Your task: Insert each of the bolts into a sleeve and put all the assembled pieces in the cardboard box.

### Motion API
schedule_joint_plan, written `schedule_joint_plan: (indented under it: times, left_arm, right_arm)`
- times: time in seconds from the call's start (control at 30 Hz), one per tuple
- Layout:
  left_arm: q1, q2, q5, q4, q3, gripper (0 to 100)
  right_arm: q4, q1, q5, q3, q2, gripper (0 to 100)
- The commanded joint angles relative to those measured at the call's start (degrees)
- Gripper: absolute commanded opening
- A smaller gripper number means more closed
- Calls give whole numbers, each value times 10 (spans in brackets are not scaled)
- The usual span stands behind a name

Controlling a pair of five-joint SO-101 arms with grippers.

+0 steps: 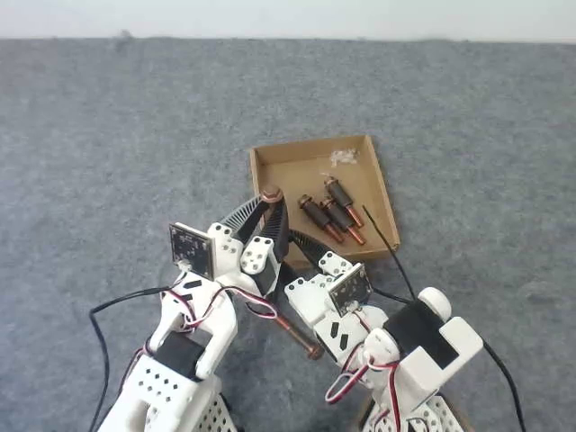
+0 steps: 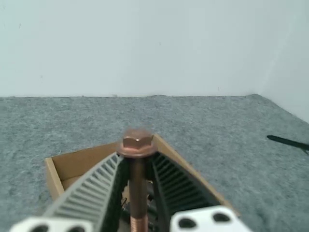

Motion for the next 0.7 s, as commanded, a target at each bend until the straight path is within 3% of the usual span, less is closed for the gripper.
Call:
schedule_joint_plan:
  times: [0.0, 0.5, 0.67]
  left_arm:
    - [0, -6, -10, 8, -11, 12]
    - [-3, -6, -10, 71, -1, 12]
    - [43, -6, -39, 148, -1, 12]
  right_arm:
    - [-1, 12, -3, 13, -4, 6]
    - [-6, 40, -4, 10, -9, 6]
    - [-6, 47, -4, 4, -9, 6]
